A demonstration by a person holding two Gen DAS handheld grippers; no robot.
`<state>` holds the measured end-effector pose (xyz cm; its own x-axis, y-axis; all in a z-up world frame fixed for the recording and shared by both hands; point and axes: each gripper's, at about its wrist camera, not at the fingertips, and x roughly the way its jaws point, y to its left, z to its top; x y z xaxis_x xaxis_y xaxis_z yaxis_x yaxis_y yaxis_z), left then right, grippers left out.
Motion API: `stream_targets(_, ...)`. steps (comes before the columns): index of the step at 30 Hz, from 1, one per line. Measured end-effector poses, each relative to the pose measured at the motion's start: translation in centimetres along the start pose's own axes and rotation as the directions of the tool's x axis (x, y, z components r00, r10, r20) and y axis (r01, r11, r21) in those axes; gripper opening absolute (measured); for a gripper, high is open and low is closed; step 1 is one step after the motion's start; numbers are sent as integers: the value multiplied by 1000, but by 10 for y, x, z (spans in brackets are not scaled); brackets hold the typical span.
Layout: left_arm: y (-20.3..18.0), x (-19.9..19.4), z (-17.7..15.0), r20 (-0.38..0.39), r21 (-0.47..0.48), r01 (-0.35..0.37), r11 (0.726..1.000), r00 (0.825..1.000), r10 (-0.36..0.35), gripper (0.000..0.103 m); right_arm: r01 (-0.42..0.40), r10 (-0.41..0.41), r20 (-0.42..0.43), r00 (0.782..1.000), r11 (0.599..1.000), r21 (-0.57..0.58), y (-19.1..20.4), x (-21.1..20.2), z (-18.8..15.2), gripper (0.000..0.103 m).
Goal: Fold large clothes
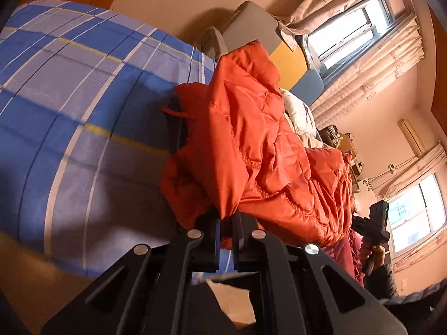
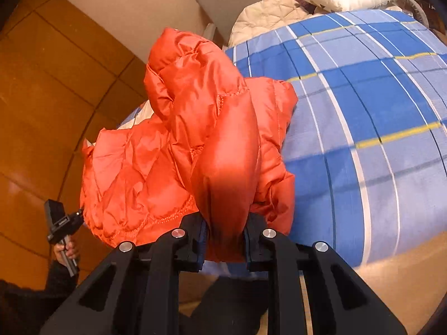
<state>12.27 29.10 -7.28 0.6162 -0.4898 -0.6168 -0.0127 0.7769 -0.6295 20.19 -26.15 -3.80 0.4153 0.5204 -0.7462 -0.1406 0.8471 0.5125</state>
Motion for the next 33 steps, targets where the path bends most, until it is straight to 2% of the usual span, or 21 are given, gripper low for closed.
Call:
stream_targets(2, -3, -5, -3, 3, 16, -41, 999, 999, 41, 14, 14, -14, -8, 1000, 1000, 4, -2, 0, -4, 20)
stream_targets(4, -7, -14, -1, 39, 32, -83, 996, 996, 82, 28, 41, -41, -4, 999, 999, -5, -1, 0, -1, 24)
stream_targets(5, -9, -21, 4, 72, 31, -115, 993, 991, 113, 50, 50, -50, 0, 999, 999, -6, -1, 1, 2, 31)
stream_targets(6, -13, -28, 9, 114, 35, -143, 989, 984, 138, 58, 81, -81, 15, 997, 997, -13, 1, -1, 7, 40)
stream_targets(8, -25, -37, 20, 156, 84, -158, 984, 977, 143, 58, 133, -132, 54, 990, 990, -33, 8, -7, 15, 46)
stream_targets(10, -42, -37, 28, 172, 154, -161, 975, 976, 134, 58, 234, -225, 112, 968, 969, -79, 21, -11, 27, 51)
stream_targets(13, -64, -23, 37, 148, 233, -137, 963, 983, 104, 60, 257, -229, 189, 955, 956, -142, 47, -13, 45, 53)
stream_targets(15, -77, -2, 44, 104, 288, -114, 951, 991, 87, 62, 271, -230, 202, 952, 940, -209, 67, -3, 56, 53)
stream_targets(20, -93, 50, 60, 1, 350, -116, 930, 992, 124, 64, 312, -271, 166, 948, 895, -318, 99, 43, 79, 53)
stream_targets(23, -100, 76, 70, -50, 356, -115, 927, 989, 141, 61, 380, -353, 142, 925, 854, -354, 102, 72, 90, 53)
stream_targets(25, -97, 90, 76, -73, 360, -119, 925, 985, 155, 48, 390, -372, 122, 920, 847, -361, 101, 84, 94, 51)
stream_targets(27, -94, 102, 80, -87, 368, -136, 920, 980, 179, 22, 384, -374, 103, 922, 842, -378, 101, 92, 95, 32)
stream_targets(28, -93, 106, 81, -88, 368, -140, 919, 979, 184, 14, 386, -377, 102, 921, 838, -385, 103, 94, 93, 29)
stream_targets(29, -91, 108, 82, -95, 364, -129, 922, 980, 175, 0, 392, -383, 105, 918, 828, -400, 106, 95, 92, 23)
stream_targets(30, -91, 108, 82, -82, 364, -136, 922, 981, 177, 0, 395, -386, 110, 916, 821, -413, 109, 94, 90, 18)
stream_targets(33, -91, 103, 79, -40, 357, -142, 923, 985, 167, 0, 408, -392, 129, 911, 808, -424, 114, 88, 87, 12)
